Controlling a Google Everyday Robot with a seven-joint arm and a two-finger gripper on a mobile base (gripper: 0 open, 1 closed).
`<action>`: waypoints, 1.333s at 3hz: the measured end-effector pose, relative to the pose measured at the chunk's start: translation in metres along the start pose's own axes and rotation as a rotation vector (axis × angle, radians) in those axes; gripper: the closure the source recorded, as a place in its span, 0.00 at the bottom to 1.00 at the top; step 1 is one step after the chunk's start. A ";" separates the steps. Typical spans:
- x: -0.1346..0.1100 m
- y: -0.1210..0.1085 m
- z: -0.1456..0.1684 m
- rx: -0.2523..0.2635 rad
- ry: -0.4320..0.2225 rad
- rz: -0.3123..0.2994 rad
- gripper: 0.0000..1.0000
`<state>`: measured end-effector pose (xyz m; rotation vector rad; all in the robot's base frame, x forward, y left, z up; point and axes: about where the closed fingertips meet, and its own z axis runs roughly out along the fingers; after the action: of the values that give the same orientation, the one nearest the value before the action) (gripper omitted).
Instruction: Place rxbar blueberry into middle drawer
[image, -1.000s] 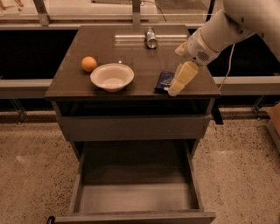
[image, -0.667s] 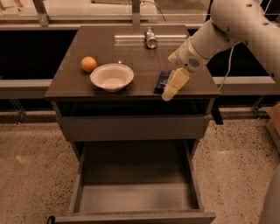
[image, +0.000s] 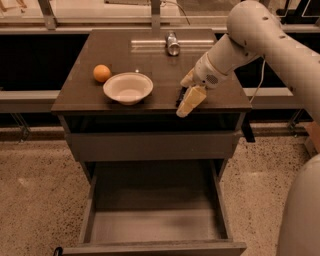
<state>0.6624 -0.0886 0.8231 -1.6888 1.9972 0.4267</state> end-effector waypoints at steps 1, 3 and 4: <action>0.004 -0.001 0.005 -0.007 0.003 0.007 0.23; 0.014 -0.004 -0.002 0.011 -0.022 0.036 0.00; 0.017 -0.006 -0.008 0.025 -0.041 0.052 0.00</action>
Offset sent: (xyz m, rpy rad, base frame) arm 0.0030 -0.0201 -0.0068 0.0193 0.0062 -0.0458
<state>0.6645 -0.1083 0.8207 -1.6034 2.0126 0.4487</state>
